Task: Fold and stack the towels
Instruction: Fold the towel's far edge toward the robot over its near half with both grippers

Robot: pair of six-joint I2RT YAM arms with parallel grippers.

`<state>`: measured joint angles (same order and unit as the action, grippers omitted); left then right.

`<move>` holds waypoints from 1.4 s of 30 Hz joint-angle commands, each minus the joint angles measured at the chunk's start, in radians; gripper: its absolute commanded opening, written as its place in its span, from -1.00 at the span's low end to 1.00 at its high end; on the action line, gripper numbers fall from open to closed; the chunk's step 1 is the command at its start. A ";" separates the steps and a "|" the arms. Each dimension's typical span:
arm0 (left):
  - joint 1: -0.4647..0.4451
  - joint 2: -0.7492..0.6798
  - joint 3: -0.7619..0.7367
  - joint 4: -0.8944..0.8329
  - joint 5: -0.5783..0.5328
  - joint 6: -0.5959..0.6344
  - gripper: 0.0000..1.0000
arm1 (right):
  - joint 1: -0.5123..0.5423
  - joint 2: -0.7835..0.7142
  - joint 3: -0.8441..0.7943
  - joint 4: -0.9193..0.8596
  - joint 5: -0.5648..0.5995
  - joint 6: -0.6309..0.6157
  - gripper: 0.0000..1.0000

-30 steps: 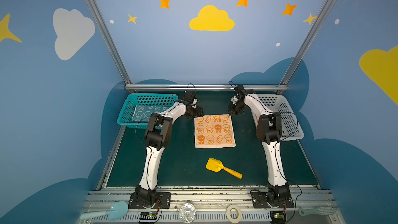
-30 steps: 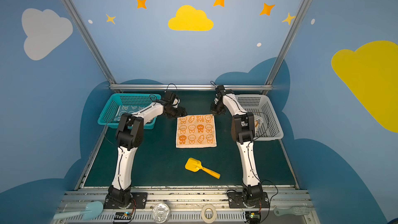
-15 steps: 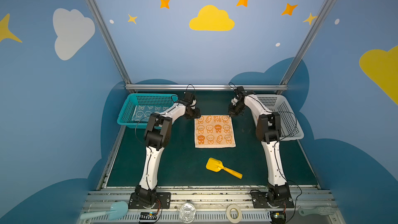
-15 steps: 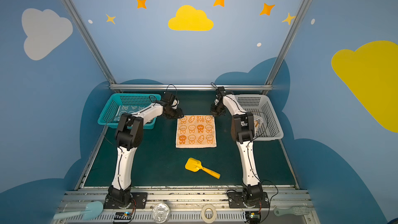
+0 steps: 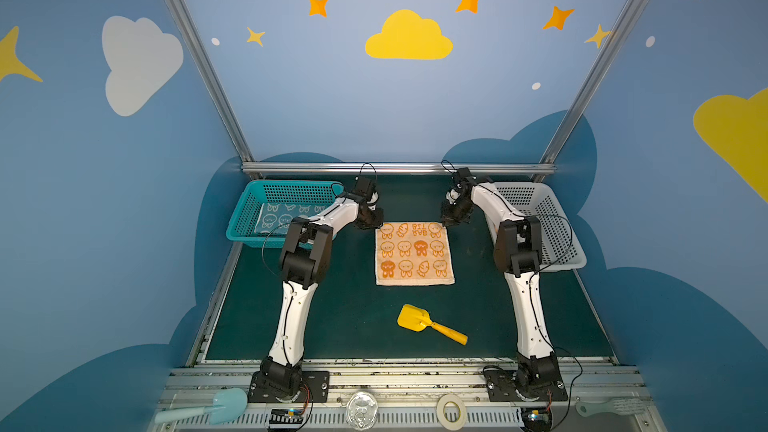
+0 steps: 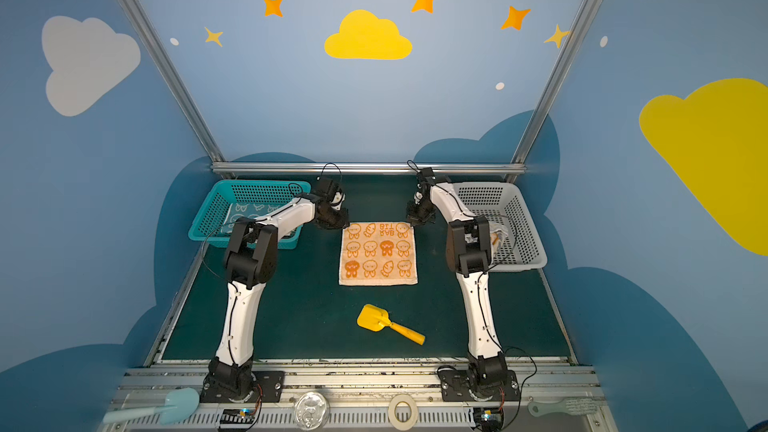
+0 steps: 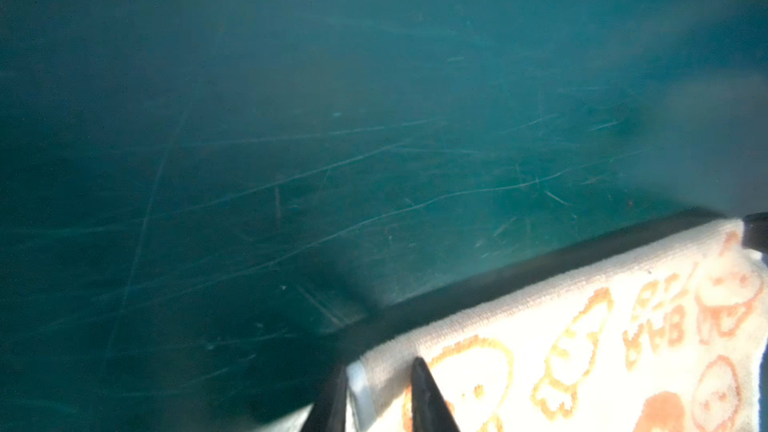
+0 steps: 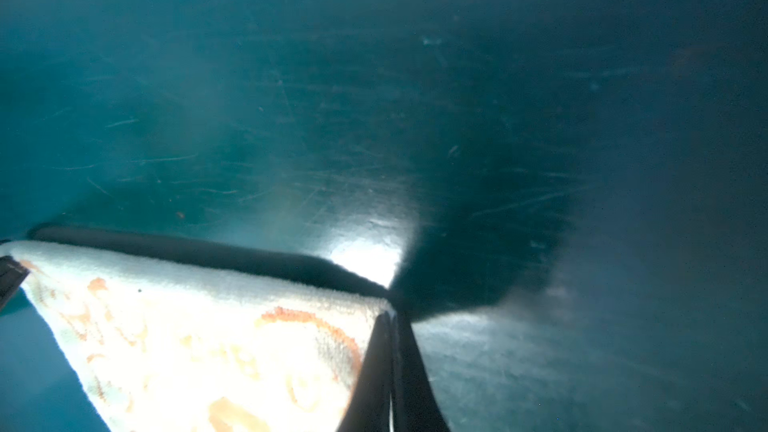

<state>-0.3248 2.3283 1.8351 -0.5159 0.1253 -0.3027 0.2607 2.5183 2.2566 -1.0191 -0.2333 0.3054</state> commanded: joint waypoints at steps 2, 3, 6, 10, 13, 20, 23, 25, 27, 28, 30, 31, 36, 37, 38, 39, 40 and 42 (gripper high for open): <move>0.010 0.037 0.023 -0.011 -0.009 0.019 -0.66 | -0.008 -0.016 -0.011 -0.003 -0.022 -0.011 -1.00; 0.010 0.040 0.025 -0.011 -0.009 0.020 -0.71 | -0.010 -0.016 -0.011 -0.001 -0.027 -0.012 -1.00; 0.012 0.047 0.032 -0.013 -0.008 0.022 -0.90 | -0.018 -0.016 -0.011 0.001 -0.035 -0.011 -1.00; 0.013 0.044 0.033 -0.013 -0.008 0.025 -0.94 | -0.023 -0.019 -0.011 0.003 -0.038 -0.009 -1.00; 0.015 0.026 0.031 -0.013 -0.016 0.029 -0.94 | -0.029 -0.035 -0.012 0.003 -0.050 -0.004 -1.00; 0.026 -0.091 -0.032 0.064 -0.018 0.026 -0.94 | -0.050 -0.128 -0.079 0.037 -0.093 0.009 -1.00; 0.026 -0.125 -0.056 0.077 -0.023 0.023 -0.94 | -0.055 -0.157 -0.091 0.032 -0.101 0.009 -1.00; 0.026 -0.148 -0.075 0.088 -0.018 0.017 -0.94 | -0.057 -0.179 -0.105 0.030 -0.105 0.008 -1.00; 0.025 -0.174 -0.097 0.100 -0.015 0.009 -0.94 | -0.057 -0.203 -0.128 0.032 -0.115 0.008 -1.00; 0.024 -0.187 -0.109 0.102 -0.013 0.007 -0.94 | -0.057 -0.221 -0.146 0.035 -0.122 0.009 -1.00; 0.023 -0.214 -0.133 0.105 -0.015 0.002 -0.94 | -0.057 -0.255 -0.187 0.047 -0.127 0.013 -1.00; 0.022 -0.231 -0.150 0.108 -0.016 0.000 -0.94 | -0.057 -0.279 -0.214 0.055 -0.131 0.015 -1.00; 0.016 -0.343 -0.280 0.146 -0.018 -0.023 -0.94 | -0.049 -0.397 -0.379 0.101 -0.131 0.018 -1.00; 0.013 -0.369 -0.318 0.160 -0.016 -0.031 -0.93 | -0.047 -0.424 -0.419 0.111 -0.125 0.020 -1.00; 0.007 -0.397 -0.354 0.175 -0.013 -0.036 -0.94 | -0.045 -0.448 -0.455 0.120 -0.120 0.022 -1.00; -0.002 -0.422 -0.388 0.184 -0.018 -0.037 -0.94 | -0.043 -0.467 -0.492 0.127 -0.120 0.027 -1.00; -0.012 -0.450 -0.427 0.190 -0.034 -0.039 -0.94 | -0.041 -0.490 -0.535 0.140 -0.121 0.033 -1.00; -0.027 -0.498 -0.502 0.208 -0.050 -0.055 -0.94 | -0.031 -0.536 -0.623 0.172 -0.122 0.046 -1.00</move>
<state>-0.3443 1.8919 1.3991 -0.3321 0.1200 -0.3340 0.2268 2.0430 1.7138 -0.8745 -0.3813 0.3332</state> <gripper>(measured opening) 0.047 0.049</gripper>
